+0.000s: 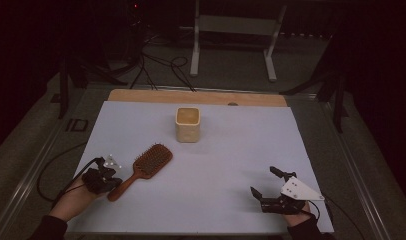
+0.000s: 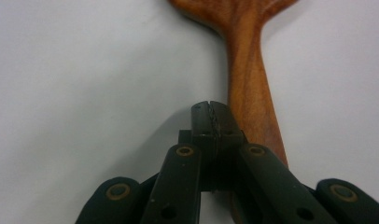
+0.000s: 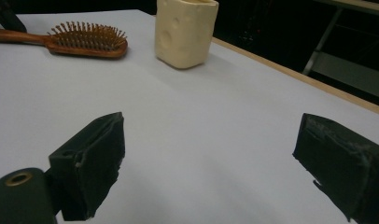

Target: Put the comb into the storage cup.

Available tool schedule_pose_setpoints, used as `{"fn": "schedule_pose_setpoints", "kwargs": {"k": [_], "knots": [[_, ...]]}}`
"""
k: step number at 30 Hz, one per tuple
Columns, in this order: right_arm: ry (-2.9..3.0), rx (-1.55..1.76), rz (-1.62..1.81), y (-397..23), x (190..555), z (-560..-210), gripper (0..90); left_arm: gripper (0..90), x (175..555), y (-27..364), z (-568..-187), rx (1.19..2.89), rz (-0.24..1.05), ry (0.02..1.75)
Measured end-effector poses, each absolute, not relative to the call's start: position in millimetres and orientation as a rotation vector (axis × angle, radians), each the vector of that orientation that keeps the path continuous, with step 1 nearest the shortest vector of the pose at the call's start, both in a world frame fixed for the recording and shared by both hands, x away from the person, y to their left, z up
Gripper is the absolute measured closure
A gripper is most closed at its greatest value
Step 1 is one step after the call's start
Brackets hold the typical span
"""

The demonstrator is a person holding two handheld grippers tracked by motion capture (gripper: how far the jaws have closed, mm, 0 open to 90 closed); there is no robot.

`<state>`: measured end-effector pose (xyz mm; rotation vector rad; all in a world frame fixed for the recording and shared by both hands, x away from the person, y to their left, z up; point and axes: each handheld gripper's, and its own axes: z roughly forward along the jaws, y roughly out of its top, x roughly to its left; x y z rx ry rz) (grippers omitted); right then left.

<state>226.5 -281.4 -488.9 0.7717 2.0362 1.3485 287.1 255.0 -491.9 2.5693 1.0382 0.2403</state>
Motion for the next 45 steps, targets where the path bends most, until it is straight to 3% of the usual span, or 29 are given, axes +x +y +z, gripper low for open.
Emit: {"fn": "schedule_pose_setpoints", "kwargs": {"k": [9,28,40,42,45], "knots": [[2.034,0.769,1.342,-281,226,-489,8.4,89.5,285,248,-488,2.590,0.224,1.040],[2.038,0.778,1.340,-281,227,-489,8.4,66.0,287,238,-468,2.558,0.176,1.146],[2.037,0.779,1.337,-281,227,-489,8.4,37.0,292,221,-458,2.551,0.174,1.163],[2.037,0.776,1.337,-281,227,-489,8.4,27.6,294,218,-458,2.534,0.166,1.194],[2.044,0.782,1.330,-281,227,-490,8.4,23.9,299,215,-459,2.503,0.133,1.240]]}}
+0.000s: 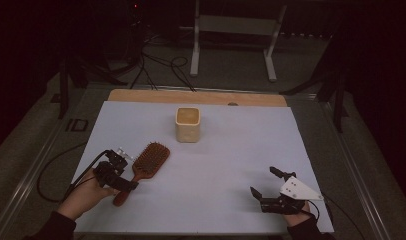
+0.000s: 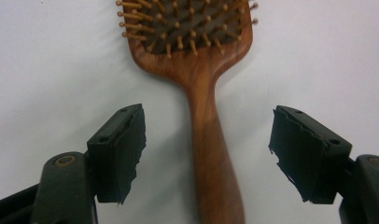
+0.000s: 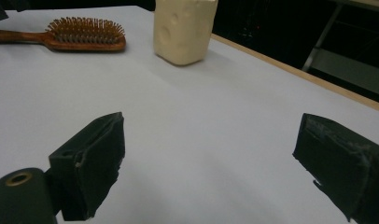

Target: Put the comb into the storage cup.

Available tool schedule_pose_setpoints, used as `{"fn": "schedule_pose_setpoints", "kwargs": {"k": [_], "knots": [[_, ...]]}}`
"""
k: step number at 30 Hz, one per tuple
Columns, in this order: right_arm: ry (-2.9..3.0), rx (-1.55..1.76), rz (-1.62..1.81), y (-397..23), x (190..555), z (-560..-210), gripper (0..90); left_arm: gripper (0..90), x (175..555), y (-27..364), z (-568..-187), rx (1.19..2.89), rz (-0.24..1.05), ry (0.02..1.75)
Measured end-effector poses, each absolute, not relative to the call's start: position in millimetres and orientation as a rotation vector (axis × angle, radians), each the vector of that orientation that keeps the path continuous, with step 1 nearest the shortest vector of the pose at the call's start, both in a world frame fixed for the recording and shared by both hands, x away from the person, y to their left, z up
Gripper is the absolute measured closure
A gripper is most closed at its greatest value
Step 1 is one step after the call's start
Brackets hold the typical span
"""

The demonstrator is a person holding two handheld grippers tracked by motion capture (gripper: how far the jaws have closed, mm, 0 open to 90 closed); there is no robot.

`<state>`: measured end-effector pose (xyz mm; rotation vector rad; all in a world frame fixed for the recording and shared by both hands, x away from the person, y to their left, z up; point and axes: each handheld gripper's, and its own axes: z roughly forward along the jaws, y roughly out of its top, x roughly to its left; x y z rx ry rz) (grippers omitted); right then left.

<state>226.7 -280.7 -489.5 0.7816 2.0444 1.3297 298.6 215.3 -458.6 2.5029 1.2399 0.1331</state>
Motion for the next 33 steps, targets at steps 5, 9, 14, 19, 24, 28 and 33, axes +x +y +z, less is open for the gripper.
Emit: {"fn": "schedule_pose_setpoints", "kwargs": {"k": [5,9,14,19,24,28,33], "knots": [[2.044,0.786,1.331,-281,227,-490,8.4,9.0,303,209,-462,2.455,0.114,1.314],[2.046,0.782,1.328,-280,227,-490,8.4,0.8,309,207,-467,2.436,0.094,1.381],[2.046,0.780,1.328,-280,227,-490,8.4,0.9,315,205,-474,2.460,0.062,1.407],[2.048,0.777,1.327,-280,227,-490,8.4,4.1,320,205,-481,2.449,0.046,1.439],[2.046,0.778,1.331,-281,227,-490,8.4,8.8,323,205,-485,2.473,0.037,1.441],[2.049,0.780,1.329,-281,227,-490,8.4,18.8,324,204,-486,2.477,0.043,1.447],[2.046,0.783,1.331,-281,227,-490,8.4,32.3,325,203,-488,2.492,0.048,1.460]]}}
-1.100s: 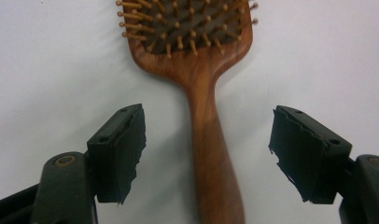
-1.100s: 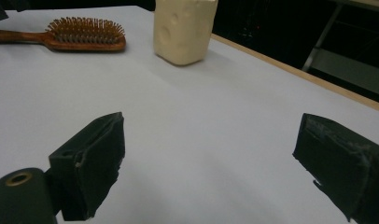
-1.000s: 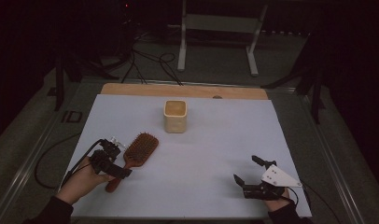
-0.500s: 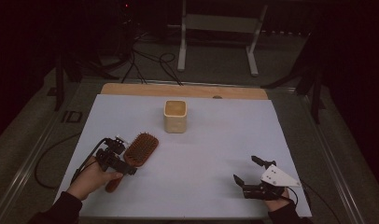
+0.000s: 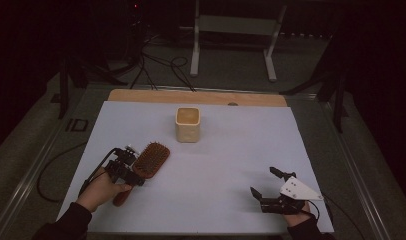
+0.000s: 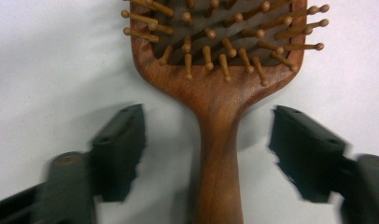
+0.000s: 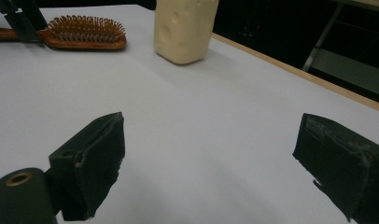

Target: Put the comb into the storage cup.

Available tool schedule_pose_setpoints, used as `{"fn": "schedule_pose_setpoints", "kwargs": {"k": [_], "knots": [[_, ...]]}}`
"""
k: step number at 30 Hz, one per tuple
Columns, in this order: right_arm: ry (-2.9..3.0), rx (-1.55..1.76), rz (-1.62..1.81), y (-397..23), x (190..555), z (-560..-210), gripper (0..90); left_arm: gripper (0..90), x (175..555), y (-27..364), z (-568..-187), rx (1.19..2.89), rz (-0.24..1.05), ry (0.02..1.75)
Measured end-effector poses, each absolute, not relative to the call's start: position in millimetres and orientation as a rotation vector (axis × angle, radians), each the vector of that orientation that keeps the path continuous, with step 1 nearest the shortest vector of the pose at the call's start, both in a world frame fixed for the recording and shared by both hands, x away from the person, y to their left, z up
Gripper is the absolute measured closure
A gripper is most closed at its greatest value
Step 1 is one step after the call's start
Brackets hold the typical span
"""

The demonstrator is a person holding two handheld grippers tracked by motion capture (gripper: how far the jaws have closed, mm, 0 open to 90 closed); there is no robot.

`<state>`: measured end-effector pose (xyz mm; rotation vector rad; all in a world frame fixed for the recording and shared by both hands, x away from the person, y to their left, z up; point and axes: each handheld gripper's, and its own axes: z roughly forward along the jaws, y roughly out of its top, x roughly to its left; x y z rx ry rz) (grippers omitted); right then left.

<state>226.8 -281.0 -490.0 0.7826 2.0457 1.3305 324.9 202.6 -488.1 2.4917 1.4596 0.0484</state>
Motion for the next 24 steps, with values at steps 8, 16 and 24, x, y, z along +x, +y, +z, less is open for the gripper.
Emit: {"fn": "schedule_pose_setpoints", "kwargs": {"k": [8,16,24], "knots": [[2.044,0.776,1.326,-281.3,226.5,-489.6,8.4,51.5,325.3,202.5,-488.0,2.509,0.032,1.455],[2.046,0.784,1.325,-281.0,226.5,-489.9,8.4,65.0,321.4,194.5,-488.9,2.581,0.089,1.415],[2.042,0.770,1.328,-280.6,226.0,-489.4,8.4,72.0,325.7,193.2,-489.0,2.621,0.059,1.419]]}}
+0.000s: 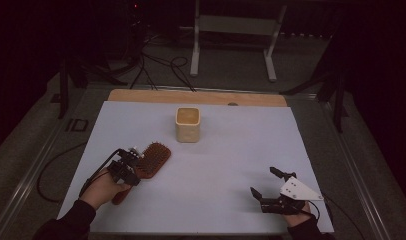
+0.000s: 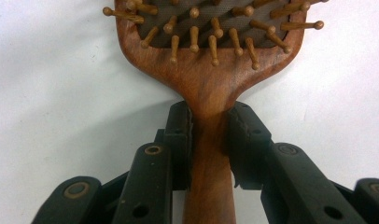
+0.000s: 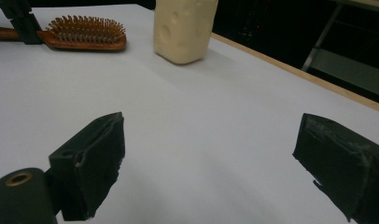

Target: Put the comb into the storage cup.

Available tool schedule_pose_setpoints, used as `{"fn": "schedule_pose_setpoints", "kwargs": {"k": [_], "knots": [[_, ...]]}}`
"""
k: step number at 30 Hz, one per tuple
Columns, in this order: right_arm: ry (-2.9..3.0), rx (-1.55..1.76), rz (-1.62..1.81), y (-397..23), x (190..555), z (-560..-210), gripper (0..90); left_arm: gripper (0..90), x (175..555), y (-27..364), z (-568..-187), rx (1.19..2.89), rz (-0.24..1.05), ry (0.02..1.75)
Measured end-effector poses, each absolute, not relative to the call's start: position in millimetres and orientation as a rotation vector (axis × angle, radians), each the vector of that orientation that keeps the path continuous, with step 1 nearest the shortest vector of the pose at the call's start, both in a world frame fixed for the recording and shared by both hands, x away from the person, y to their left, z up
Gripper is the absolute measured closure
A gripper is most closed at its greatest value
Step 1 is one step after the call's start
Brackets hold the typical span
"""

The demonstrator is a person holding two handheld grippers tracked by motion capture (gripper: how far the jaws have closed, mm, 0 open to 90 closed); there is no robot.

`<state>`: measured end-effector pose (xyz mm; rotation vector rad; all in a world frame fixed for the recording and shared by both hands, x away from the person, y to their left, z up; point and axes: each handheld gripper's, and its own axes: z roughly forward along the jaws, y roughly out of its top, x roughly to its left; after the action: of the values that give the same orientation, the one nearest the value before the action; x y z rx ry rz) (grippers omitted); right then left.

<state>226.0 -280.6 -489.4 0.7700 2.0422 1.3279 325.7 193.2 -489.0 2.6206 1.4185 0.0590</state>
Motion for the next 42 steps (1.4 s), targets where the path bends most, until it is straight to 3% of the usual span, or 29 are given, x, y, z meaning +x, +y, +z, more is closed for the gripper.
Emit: {"fn": "schedule_pose_setpoints", "kwargs": {"k": [15,42], "knots": [[2.040,0.781,1.329,-281,227,-489,8.4,73.1,320,204,-489,2.530,0.074,1.381],[2.044,0.787,1.325,-281,227,-490,8.4,73.2,292,212,-440,2.249,0.332,1.231]]}}
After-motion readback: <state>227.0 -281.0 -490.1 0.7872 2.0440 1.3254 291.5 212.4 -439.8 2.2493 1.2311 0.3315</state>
